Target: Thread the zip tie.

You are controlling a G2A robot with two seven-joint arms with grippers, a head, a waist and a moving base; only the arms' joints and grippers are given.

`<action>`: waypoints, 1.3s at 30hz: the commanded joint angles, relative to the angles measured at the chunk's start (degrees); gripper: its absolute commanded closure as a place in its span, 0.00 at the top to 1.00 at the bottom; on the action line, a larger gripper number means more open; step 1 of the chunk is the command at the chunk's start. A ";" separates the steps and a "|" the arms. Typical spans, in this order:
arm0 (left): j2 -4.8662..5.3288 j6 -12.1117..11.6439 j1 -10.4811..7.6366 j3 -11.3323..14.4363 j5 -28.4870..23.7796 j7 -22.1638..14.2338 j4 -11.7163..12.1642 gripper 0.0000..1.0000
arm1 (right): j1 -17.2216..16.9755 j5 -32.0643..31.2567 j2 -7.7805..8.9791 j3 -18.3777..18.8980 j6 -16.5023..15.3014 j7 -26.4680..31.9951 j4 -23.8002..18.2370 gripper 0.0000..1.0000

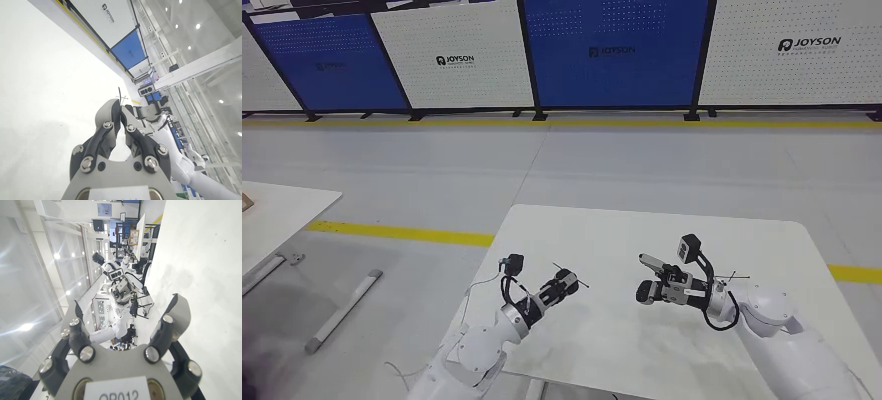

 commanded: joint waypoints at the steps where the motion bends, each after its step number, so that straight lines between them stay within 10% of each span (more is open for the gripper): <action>1: -0.03 -0.13 -0.05 0.03 -0.03 0.50 0.12 0.00 | 0.00 0.00 0.00 0.00 0.00 0.00 0.00 1.00; 13: -0.03 -0.06 -0.10 0.06 0.14 0.61 0.18 0.00 | 0.00 0.00 0.00 0.00 0.00 0.00 0.00 1.00; 22: -0.26 4.50 -3.05 4.41 15.90 7.63 4.70 0.00 | 0.00 0.00 0.00 0.00 0.00 0.00 0.00 1.00; 31: -0.26 4.50 -3.05 4.41 15.90 7.63 4.70 0.00 | 0.00 0.00 0.00 0.00 0.00 0.00 0.00 1.00; 39: -0.28 0.88 -1.31 2.14 11.00 11.39 -0.01 0.00 | 0.00 0.00 0.00 0.00 0.00 0.00 0.00 1.00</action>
